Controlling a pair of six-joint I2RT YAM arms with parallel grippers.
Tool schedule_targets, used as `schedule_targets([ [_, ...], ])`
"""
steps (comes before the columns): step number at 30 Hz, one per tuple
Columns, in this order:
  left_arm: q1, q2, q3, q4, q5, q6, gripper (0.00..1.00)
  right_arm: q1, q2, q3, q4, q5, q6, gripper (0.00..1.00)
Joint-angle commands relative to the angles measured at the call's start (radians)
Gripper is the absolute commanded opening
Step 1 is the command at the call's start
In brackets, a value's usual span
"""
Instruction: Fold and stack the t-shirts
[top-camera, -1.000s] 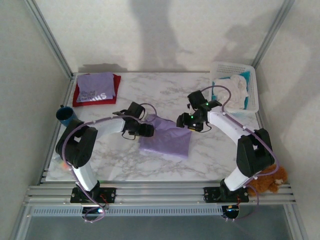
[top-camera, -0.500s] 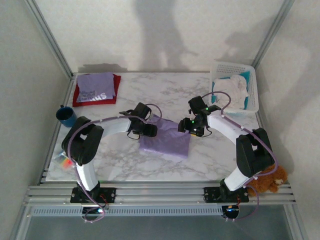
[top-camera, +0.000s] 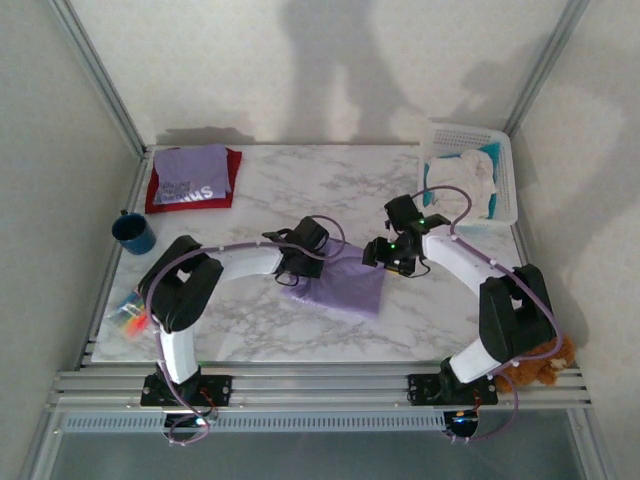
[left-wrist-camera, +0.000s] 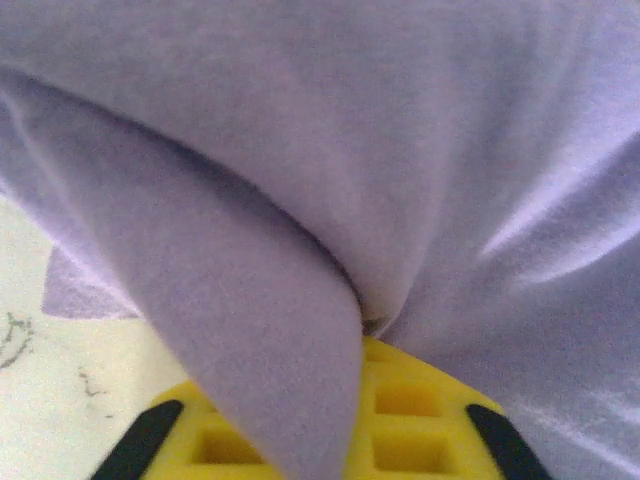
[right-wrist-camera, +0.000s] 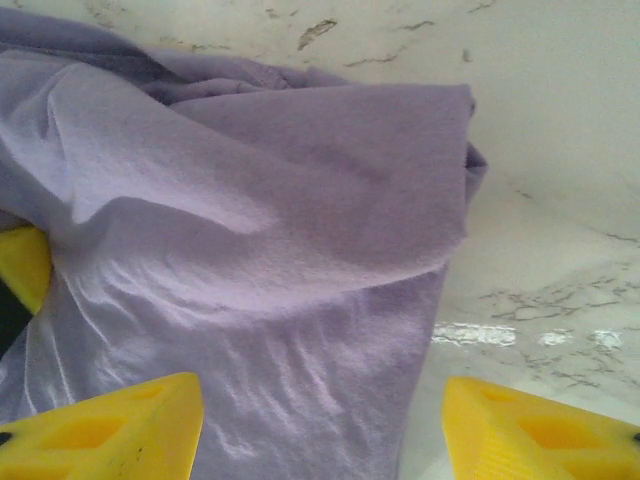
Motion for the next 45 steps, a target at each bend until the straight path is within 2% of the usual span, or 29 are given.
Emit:
schedule_targets([
  [1, 0.002, 0.077, -0.009, -0.124, -0.107, 0.002, 0.0, -0.014, -0.036, -0.017, 0.002, 0.016, -0.019, 0.65],
  [6, 0.062, 0.08, 0.096, -0.18, -0.216, 0.12, 0.0, -0.028, -0.067, -0.027, -0.006, 0.019, -0.03, 0.65],
  [13, 0.189, 0.09, 0.245, -0.211, -0.252, 0.324, 0.0, -0.045, -0.098, -0.037, -0.027, 0.016, -0.051, 0.65],
  [16, 0.223, 0.114, 0.32, -0.214, -0.309, 0.376, 0.0, -0.049, -0.1, -0.042, -0.03, 0.01, -0.057, 0.65],
  [22, 0.326, 0.187, 0.488, -0.222, -0.236, 0.407, 0.0, -0.051, -0.094, -0.027, -0.047, -0.008, -0.07, 0.65],
  [29, 0.344, 0.297, 0.702, -0.252, -0.467, 0.488, 0.0, -0.051, -0.097, 0.041, -0.108, -0.015, -0.088, 0.65],
  [33, 0.36, 0.369, 0.879, -0.335, -0.448, 0.516, 0.0, -0.051, -0.102, 0.06, -0.128, -0.011, -0.091, 0.65],
  [39, 0.407, 0.474, 1.115, -0.427, -0.311, 0.551, 0.0, -0.051, -0.1, 0.059, -0.126, -0.018, -0.083, 0.64],
  [42, 0.427, 0.526, 1.234, -0.5, -0.337, 0.531, 0.0, -0.051, -0.1, 0.066, -0.128, -0.018, -0.083, 0.64],
  [45, 0.443, 0.527, 1.234, -0.492, -0.406, 0.519, 0.0, -0.051, -0.085, 0.079, -0.13, -0.017, -0.087, 0.64],
])
